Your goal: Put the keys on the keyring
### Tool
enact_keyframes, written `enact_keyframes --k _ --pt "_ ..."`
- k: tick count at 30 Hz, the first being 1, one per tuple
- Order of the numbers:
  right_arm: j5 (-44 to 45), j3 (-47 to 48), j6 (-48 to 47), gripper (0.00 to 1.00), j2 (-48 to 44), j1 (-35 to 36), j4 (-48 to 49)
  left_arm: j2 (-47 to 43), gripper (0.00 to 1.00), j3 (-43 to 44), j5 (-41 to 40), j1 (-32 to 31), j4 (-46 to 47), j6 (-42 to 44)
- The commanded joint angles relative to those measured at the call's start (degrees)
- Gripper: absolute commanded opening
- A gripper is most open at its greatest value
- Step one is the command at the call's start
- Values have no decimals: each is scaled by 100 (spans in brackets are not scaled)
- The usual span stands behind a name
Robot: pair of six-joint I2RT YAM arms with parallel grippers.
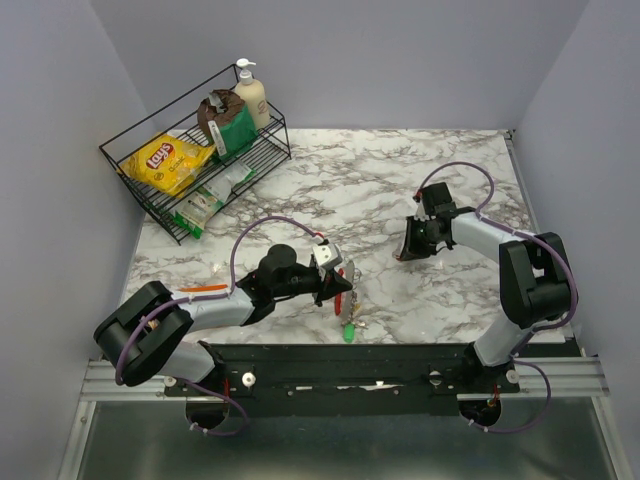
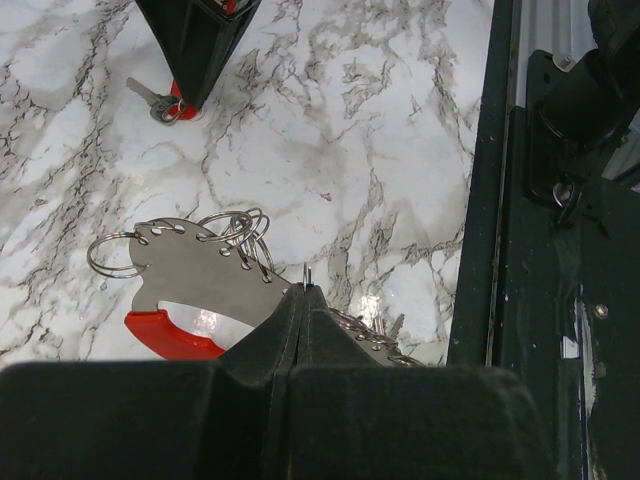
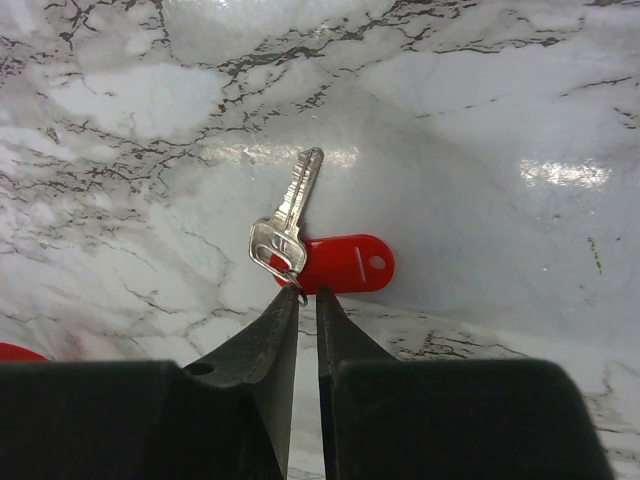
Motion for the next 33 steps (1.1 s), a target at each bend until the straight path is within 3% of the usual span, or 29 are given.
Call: enact_keyframes --k 1,15,18,25,33 --pt "-361 2 26 21 52 -24 133 -83 0 133 -84 -43 39 100" --pt "-405 -24 53 23 184 -24 247 -30 0 159 -75 -34 31 83" --pt "-344 -33 61 20 149 -24 282 -30 0 159 -84 -43 31 74" --pt "-414 -7 44 1 123 -24 291 -30 0 150 -84 -43 31 65" --pt "-738 -7 -430 1 -290 -24 195 -100 0 133 -101 -43 22 118"
